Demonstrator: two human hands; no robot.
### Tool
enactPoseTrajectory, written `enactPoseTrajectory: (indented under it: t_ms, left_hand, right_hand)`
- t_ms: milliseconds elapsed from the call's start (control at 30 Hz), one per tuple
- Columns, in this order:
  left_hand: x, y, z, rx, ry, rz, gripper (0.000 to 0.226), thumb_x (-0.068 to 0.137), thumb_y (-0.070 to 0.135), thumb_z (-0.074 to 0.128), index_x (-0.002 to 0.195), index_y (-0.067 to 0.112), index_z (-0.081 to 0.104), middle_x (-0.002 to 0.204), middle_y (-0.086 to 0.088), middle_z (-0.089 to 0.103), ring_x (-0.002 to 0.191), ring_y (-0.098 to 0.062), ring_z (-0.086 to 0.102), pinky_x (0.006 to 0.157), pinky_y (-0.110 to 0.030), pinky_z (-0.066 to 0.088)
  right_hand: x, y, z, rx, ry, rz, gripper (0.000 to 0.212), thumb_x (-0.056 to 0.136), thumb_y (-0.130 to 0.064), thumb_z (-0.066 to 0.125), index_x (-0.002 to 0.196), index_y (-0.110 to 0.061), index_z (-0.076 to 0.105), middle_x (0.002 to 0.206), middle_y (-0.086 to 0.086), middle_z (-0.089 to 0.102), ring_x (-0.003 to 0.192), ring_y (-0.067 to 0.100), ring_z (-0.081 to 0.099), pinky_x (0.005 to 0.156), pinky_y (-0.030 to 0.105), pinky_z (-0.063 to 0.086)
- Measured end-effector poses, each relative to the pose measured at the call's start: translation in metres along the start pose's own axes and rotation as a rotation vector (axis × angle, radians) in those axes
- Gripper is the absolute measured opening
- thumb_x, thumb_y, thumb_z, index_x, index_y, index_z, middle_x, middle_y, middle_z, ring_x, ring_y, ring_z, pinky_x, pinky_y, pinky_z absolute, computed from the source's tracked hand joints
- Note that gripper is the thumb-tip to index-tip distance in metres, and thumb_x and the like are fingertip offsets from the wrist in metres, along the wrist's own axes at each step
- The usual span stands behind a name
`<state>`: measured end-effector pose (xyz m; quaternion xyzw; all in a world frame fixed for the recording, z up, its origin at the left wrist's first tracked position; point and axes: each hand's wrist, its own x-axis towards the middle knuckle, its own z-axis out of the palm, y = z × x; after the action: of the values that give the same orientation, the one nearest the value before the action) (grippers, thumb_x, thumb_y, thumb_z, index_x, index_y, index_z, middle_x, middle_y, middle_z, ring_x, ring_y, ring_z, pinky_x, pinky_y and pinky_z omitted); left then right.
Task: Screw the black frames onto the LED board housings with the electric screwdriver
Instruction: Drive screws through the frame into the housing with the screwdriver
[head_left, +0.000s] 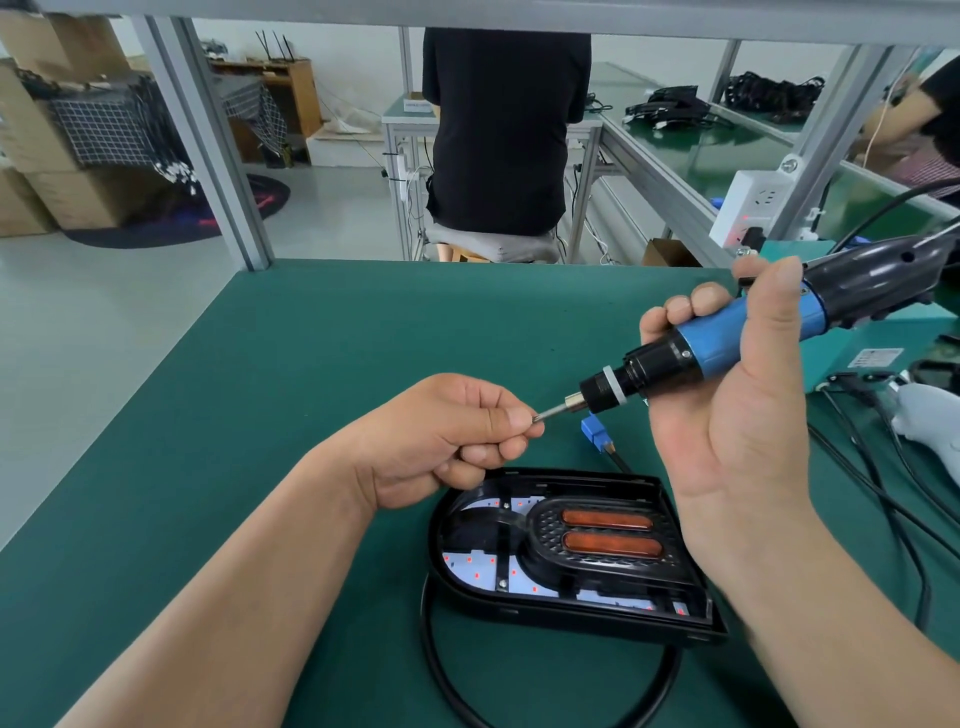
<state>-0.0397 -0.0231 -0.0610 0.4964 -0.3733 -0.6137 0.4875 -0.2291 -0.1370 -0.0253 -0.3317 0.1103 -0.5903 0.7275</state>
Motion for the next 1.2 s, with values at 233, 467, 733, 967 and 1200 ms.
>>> enactPoseTrajectory:
  t_ms: [233, 467, 733, 967, 1200]
  left_hand:
    - [0.002, -0.002, 0.004, 0.090, 0.099, 0.065, 0.013, 0.104, 0.012, 0.063, 0.097, 0.005, 0.071, 0.074, -0.004, 0.058, 0.052, -0.005, 0.029, 0.039, -0.012, 0.022]
    - [0.001, -0.001, 0.004, 0.121, 0.125, 0.080, 0.015, 0.104, 0.014, 0.064, 0.099, 0.005, 0.074, 0.073, -0.003, 0.056, 0.052, -0.005, 0.027, 0.040, -0.013, 0.022]
    - [0.003, -0.001, 0.002, 0.103, 0.114, 0.093, 0.023, 0.101, 0.023, 0.068, 0.109, 0.004, 0.079, 0.074, -0.001, 0.056, 0.053, -0.005, 0.031, 0.041, -0.014, 0.023]
    - [0.000, -0.002, -0.014, 0.284, 0.256, 0.050, 0.029, 0.089, 0.037, 0.076, 0.101, 0.011, 0.082, 0.065, 0.004, 0.043, 0.053, -0.011, 0.026, 0.042, -0.019, 0.019]
    - [0.001, -0.004, -0.013, 0.600, 0.179, 0.003, 0.035, 0.073, 0.058, 0.084, 0.096, 0.031, 0.085, 0.081, 0.015, 0.077, 0.066, -0.002, 0.067, 0.063, -0.014, 0.046]
  right_hand:
    - [0.002, 0.000, -0.002, -0.002, 0.074, 0.022, 0.026, 0.104, -0.038, 0.068, 0.116, -0.017, 0.056, 0.089, 0.000, 0.058, 0.081, 0.016, 0.058, 0.094, 0.036, 0.056]
    - [0.005, 0.002, -0.006, 0.018, 0.125, 0.053, 0.037, 0.100, -0.039, 0.071, 0.125, -0.016, 0.056, 0.089, 0.000, 0.061, 0.081, 0.015, 0.060, 0.093, 0.037, 0.057]
    - [0.012, 0.001, -0.014, 0.088, 0.172, 0.084, 0.032, 0.101, -0.040, 0.072, 0.114, -0.014, 0.058, 0.087, 0.001, 0.060, 0.078, 0.017, 0.059, 0.088, 0.038, 0.059]
    - [0.019, -0.011, -0.012, 0.146, 0.153, 0.063, 0.025, 0.102, -0.035, 0.071, 0.104, -0.013, 0.060, 0.084, 0.003, 0.060, 0.076, 0.018, 0.057, 0.086, 0.038, 0.057]
    - [0.024, -0.030, -0.027, 0.076, 0.093, 0.044, 0.024, 0.102, -0.033, 0.070, 0.105, -0.012, 0.058, 0.080, 0.002, 0.056, 0.073, 0.017, 0.056, 0.090, 0.038, 0.057]
